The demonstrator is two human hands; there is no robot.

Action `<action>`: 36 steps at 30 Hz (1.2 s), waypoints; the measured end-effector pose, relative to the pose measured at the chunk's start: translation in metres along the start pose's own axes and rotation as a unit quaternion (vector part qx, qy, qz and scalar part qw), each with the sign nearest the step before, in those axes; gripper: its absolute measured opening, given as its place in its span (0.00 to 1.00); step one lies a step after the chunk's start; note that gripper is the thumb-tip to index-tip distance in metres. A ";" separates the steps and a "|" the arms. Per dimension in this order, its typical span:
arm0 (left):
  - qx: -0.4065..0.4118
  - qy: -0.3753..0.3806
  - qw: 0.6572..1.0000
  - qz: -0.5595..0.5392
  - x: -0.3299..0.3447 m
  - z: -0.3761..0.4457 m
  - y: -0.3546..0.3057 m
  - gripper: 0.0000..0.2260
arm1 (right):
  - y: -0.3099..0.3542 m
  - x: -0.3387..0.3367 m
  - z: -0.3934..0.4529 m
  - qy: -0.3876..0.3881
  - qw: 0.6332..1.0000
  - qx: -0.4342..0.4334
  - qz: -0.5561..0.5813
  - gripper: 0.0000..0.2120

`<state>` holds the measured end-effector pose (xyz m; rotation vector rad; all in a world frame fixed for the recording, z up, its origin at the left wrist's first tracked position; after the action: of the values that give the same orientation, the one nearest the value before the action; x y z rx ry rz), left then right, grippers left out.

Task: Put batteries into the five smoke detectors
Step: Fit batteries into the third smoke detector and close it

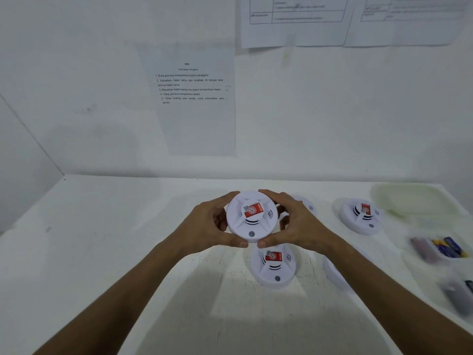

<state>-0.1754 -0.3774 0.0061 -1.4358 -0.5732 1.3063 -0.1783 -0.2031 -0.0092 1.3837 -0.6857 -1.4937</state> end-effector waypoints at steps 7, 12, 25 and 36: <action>0.001 -0.003 1.000 0.017 -0.003 0.003 0.003 0.39 | 0.001 0.001 0.003 -0.005 1.000 -0.001 -0.019 0.42; 0.001 0.001 0.999 0.051 -0.006 0.009 0.008 0.41 | 0.001 0.001 0.007 -0.014 1.000 -0.006 -0.012 0.43; -0.007 -0.012 0.996 0.088 -0.015 0.030 0.021 0.39 | -0.010 0.002 0.032 -0.029 0.998 -0.008 -0.052 0.40; -0.004 -0.042 0.988 0.149 -0.019 0.047 0.044 0.34 | -0.032 0.014 0.054 0.003 0.994 0.025 -0.106 0.43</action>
<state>-0.2370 -0.3903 -0.0187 -1.5208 -0.4292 1.6066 -0.2368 -0.2142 -0.0326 1.5379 -0.5905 -1.6450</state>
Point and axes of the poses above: each hand's wrist, its own z-axis towards the middle knuckle, its own x-axis out of the palm, y = z × x, the point moved 8 cm from there along z, towards the middle knuckle, and after that the axes turned 10 degrees about -y, right-handed, at the moved point
